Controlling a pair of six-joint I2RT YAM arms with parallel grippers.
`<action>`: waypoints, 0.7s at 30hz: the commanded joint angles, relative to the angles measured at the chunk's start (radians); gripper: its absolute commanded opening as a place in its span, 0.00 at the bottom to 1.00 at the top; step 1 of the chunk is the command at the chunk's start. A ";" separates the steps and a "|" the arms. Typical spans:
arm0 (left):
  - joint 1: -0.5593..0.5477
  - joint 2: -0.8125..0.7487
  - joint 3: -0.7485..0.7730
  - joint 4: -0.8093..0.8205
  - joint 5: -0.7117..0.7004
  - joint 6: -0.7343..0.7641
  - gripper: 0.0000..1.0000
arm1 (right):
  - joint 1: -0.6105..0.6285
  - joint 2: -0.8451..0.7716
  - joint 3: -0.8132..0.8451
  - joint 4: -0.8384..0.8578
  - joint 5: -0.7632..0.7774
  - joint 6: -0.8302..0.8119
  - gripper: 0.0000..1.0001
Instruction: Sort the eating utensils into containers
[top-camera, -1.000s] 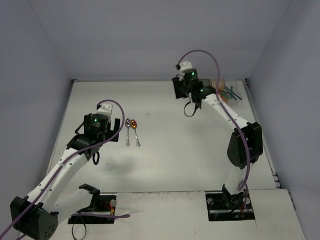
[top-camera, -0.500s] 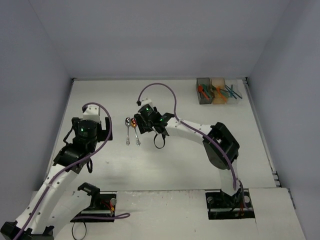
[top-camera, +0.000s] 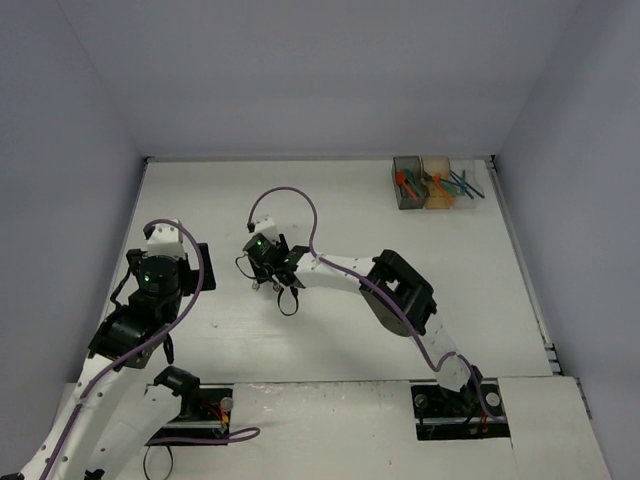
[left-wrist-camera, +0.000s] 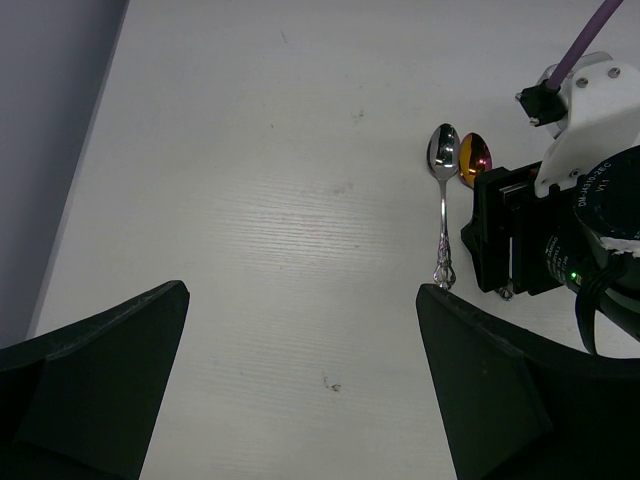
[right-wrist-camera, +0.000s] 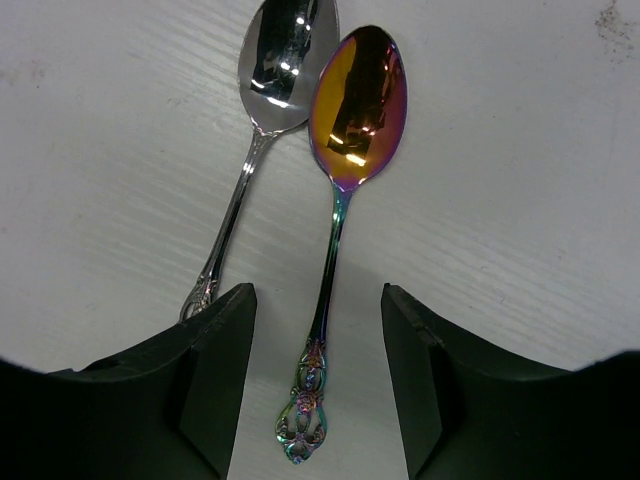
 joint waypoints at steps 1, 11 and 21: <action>-0.005 0.019 0.008 0.025 -0.014 -0.019 0.97 | 0.000 0.009 0.065 0.042 0.071 0.028 0.48; -0.009 0.027 0.006 0.033 -0.020 -0.017 0.98 | -0.005 0.057 0.063 0.042 0.078 0.051 0.33; -0.015 0.031 0.000 0.044 -0.023 -0.007 0.97 | -0.124 -0.075 -0.125 0.042 0.115 0.040 0.00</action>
